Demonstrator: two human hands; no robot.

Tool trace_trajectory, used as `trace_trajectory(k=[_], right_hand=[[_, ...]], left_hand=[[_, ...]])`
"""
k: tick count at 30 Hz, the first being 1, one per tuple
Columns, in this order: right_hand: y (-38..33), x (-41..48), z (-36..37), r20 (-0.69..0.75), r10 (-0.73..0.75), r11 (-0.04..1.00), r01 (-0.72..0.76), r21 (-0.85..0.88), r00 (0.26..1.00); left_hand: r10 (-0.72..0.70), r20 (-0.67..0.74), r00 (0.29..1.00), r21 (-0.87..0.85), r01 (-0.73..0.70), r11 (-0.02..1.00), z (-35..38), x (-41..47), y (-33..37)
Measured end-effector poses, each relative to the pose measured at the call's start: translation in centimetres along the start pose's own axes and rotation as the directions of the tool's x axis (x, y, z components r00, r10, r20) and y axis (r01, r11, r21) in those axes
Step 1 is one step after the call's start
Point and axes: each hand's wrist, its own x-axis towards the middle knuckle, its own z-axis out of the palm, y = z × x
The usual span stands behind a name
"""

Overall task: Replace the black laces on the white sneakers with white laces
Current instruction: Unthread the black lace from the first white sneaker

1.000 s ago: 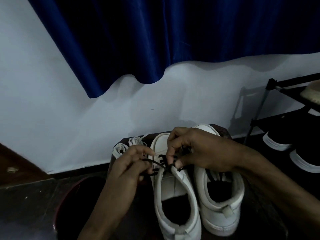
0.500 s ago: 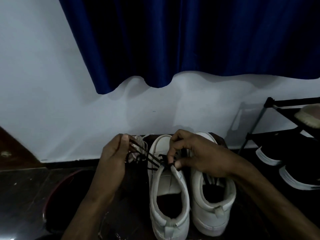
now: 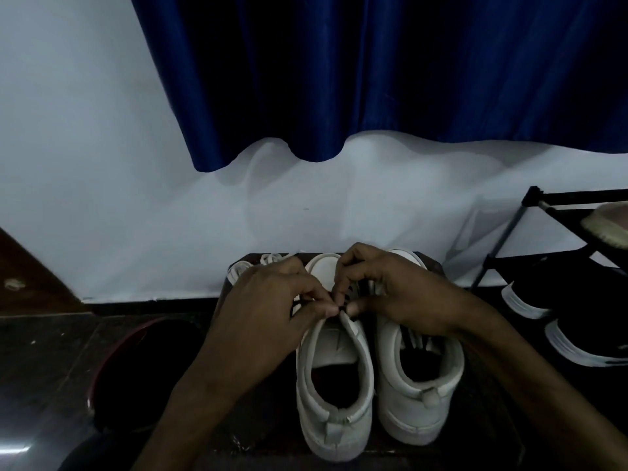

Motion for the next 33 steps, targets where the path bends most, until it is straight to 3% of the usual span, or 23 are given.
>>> trace_trajectory(k=[2, 4, 6, 8, 10, 12, 15, 17, 22, 26, 30, 33], right_hand=[[0.1, 0.0, 0.1, 0.016, 0.007, 1.0, -0.007, 0.015, 1.0], [0.2, -0.1, 0.2, 0.035, 0.011, 0.999, -0.012, 0.045, 0.999], [0.2, -0.1, 0.2, 0.043, 0.013, 0.998, -0.015, 0.056, 0.999], [0.3, -0.1, 0.1, 0.041, 0.016, 0.997, -0.018, 0.07, 0.999], [0.2, 0.0, 0.1, 0.051, 0.006, 0.997, -0.01, 0.077, 0.999], [0.2, 0.0, 0.1, 0.061, -0.005, 0.996, -0.001, 0.088, 0.998], [0.4, 0.1, 0.1, 0.047, -0.011, 0.996, 0.006, 0.088, 0.999], [0.6, 0.1, 0.2, 0.038, -0.009, 0.996, 0.006, 0.088, 0.999], [0.8, 0.0, 0.2, 0.033, -0.006, 0.996, 0.003, 0.09, 0.999], [0.7, -0.1, 0.2, 0.045, -0.006, 0.996, 0.002, 0.088, 0.999], [0.5, -0.1, 0.2, 0.052, -0.004, 0.996, -0.001, 0.094, 0.999], [0.3, -0.1, 0.1, 0.065, -0.01, 0.997, 0.005, 0.082, 0.998]], left_hand=[[-0.012, -0.104, 0.995, 0.012, 0.013, 1.0, 0.3, -0.3, 0.3], [-0.158, -0.26, 0.953, -0.179, 0.114, 0.977, 0.2, -0.3, -0.1], [-0.418, -0.335, 0.844, -0.507, 0.212, 0.835, 0.0, -0.4, -1.1], [-0.57, -0.293, 0.768, -0.665, 0.264, 0.698, -0.2, -0.5, -2.4], [-0.495, -0.278, 0.823, -0.563, 0.278, 0.778, -0.3, -0.8, -2.8], [-0.3, -0.241, 0.923, -0.438, 0.173, 0.882, -0.5, -1.0, -1.8], [-0.08, -0.004, 0.997, -0.299, 0.075, 0.951, -0.4, -0.6, -0.1], [-0.09, 0.089, 0.992, -0.22, 0.108, 0.97, -0.1, -0.6, 0.3], [-0.111, 0.068, 0.992, -0.202, 0.122, 0.972, -0.2, -0.7, 0.1], [-0.06, 0.061, 0.996, -0.07, 0.064, 0.995, -0.2, -0.7, 0.2], [-0.065, -0.099, 0.993, 0.113, 0.076, 0.991, 0.2, -0.9, -0.5], [-0.177, -0.217, 0.96, 0.102, 0.203, 0.974, -0.8, -1.3, -2.2]])
